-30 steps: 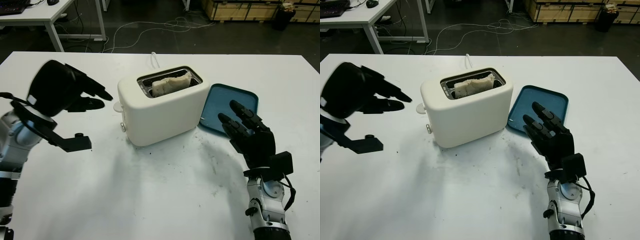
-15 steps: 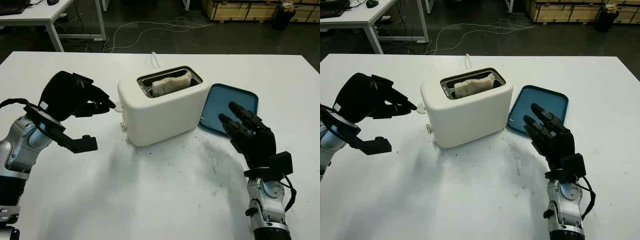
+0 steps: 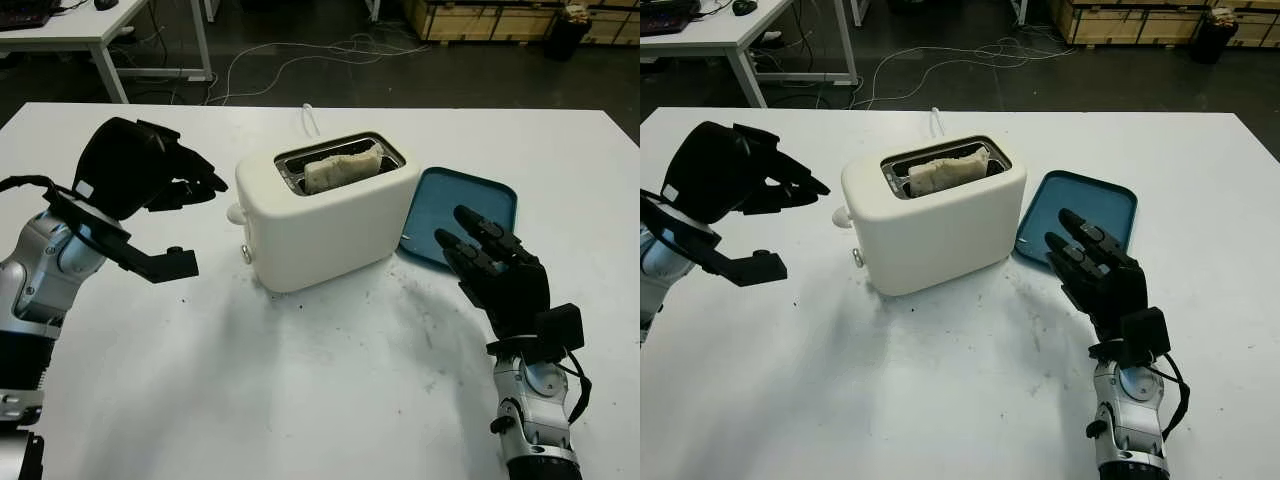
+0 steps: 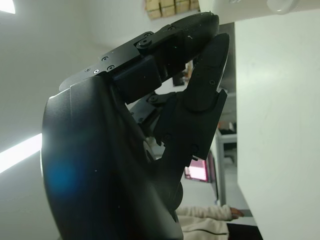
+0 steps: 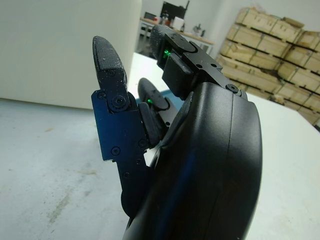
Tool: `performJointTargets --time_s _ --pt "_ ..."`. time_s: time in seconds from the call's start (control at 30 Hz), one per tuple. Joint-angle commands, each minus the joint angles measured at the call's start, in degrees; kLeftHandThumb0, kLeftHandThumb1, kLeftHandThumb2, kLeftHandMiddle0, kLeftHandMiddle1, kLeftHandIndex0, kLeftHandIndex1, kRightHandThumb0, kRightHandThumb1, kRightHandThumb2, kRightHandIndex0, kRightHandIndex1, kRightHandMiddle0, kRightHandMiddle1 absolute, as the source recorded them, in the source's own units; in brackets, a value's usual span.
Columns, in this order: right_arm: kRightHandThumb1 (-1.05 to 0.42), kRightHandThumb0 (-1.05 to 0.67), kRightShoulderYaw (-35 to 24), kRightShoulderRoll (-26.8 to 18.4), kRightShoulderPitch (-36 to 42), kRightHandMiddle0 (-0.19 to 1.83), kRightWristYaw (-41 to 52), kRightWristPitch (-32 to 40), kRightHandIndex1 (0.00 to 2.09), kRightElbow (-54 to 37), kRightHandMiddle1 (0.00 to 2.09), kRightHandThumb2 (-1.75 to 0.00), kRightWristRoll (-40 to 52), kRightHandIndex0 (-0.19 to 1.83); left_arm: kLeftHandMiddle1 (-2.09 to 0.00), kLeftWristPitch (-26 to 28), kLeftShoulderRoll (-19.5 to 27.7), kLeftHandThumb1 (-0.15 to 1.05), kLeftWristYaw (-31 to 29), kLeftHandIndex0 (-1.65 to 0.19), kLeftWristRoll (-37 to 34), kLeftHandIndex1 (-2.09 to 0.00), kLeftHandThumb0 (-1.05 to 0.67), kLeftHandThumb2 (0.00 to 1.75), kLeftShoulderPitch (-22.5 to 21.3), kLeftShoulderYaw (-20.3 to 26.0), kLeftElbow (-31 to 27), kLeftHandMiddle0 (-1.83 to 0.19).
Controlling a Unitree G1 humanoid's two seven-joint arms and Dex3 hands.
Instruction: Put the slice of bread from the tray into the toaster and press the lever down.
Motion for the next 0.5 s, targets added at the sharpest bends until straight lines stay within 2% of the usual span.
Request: performJointTargets --time_s 0.0,0.13,0.2,0.4,0.47 --pt "-0.92 -0.49 0.3 0.7 0.3 0.72 0.3 0.9 0.00 -0.3 0.00 0.00 0.7 0.77 -1.04 -1.0 1.5 0.76 -1.8 -1.42 0.5 -0.02 -0.35 0.00 -1.7 -1.6 0.8 -1.04" --pt "-0.92 -0.49 0.5 0.9 0.7 0.73 0.0 1.2 0.00 -1.0 0.00 0.00 0.2 0.76 -1.03 -2.3 3.2 0.76 -5.9 -1.42 -0.5 -0.02 -0.35 0.00 -2.9 -3.5 1.2 -1.08" --pt "-0.92 -0.49 0.7 1.0 1.0 0.72 -0.1 1.4 0.00 -1.4 0.00 0.00 0.1 0.76 -1.10 -2.5 3.7 0.75 -7.7 -1.42 -1.2 -0.02 -0.37 0.00 -3.3 -3.8 1.0 -1.07" --pt "-0.92 -0.45 1.1 1.3 1.5 0.72 -0.2 1.5 0.00 -1.9 0.00 0.00 0.2 0.76 -1.12 -2.6 4.9 0.73 -11.6 -1.42 -2.6 -0.01 -0.37 0.00 -3.7 -3.4 -0.2 -1.03" --pt "-0.92 -0.45 1.2 1.4 1.6 0.72 -0.5 1.8 0.00 -2.0 0.00 -0.01 -0.1 0.75 -1.19 -2.6 5.4 0.74 -12.2 -1.42 -2.6 -0.01 -0.37 0.00 -3.6 -3.3 -0.5 -1.02"
